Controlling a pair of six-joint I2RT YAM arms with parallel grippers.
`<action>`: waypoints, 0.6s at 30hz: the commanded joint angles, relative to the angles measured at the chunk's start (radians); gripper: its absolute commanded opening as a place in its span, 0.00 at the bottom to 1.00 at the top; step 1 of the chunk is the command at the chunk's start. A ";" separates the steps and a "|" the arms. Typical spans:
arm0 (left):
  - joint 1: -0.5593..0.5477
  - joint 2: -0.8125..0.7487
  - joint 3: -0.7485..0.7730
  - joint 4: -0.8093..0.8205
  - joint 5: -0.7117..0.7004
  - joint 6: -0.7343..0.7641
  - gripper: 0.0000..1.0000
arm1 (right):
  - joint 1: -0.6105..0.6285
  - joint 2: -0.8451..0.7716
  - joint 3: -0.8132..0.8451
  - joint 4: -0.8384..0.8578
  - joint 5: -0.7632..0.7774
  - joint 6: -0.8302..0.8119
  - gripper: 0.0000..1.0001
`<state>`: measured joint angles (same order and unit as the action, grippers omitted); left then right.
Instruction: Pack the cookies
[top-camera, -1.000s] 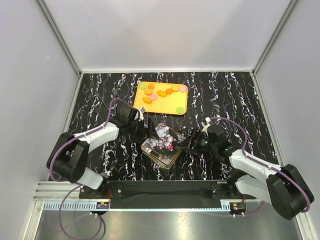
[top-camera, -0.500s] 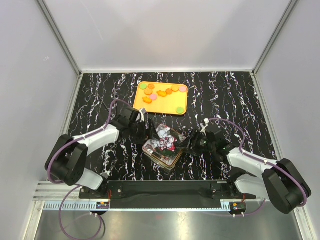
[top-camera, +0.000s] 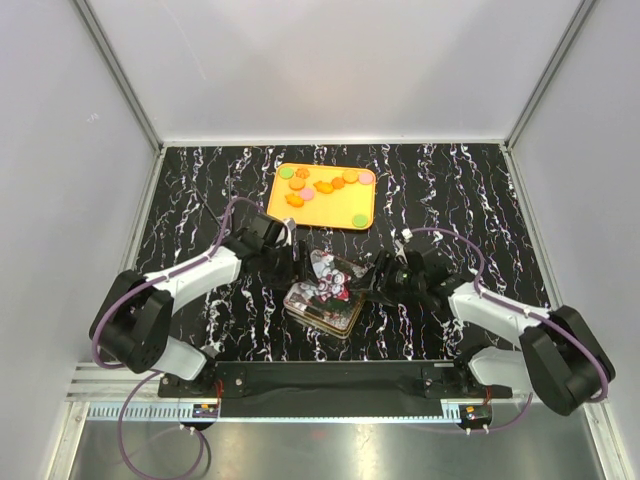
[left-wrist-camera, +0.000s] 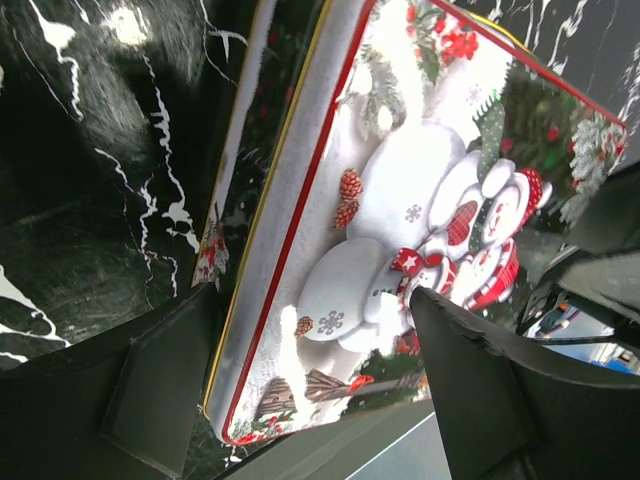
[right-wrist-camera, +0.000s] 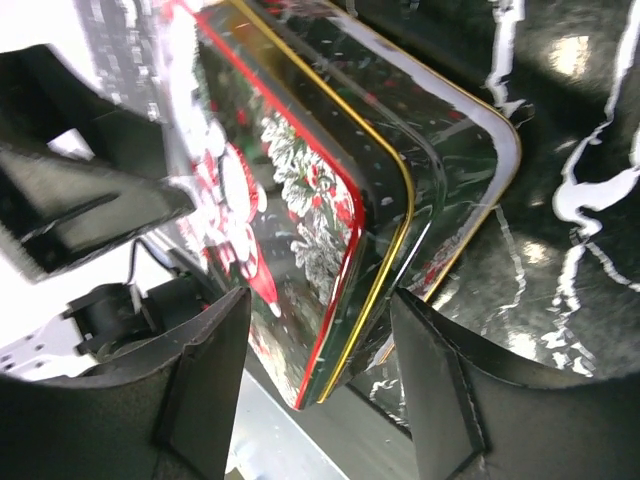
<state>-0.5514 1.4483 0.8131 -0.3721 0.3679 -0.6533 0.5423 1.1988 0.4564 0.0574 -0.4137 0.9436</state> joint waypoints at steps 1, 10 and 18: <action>-0.031 -0.026 0.061 0.041 0.046 -0.011 0.81 | 0.010 0.048 0.074 0.055 -0.057 -0.032 0.66; -0.056 -0.049 0.032 0.073 0.072 -0.040 0.77 | -0.021 0.219 0.249 -0.016 -0.083 -0.138 0.68; -0.051 -0.020 0.064 0.036 0.080 -0.003 0.74 | -0.042 0.262 0.366 -0.201 -0.091 -0.265 0.77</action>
<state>-0.5926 1.4425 0.8185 -0.4255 0.3580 -0.6540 0.4923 1.4647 0.7666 -0.1184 -0.4210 0.7326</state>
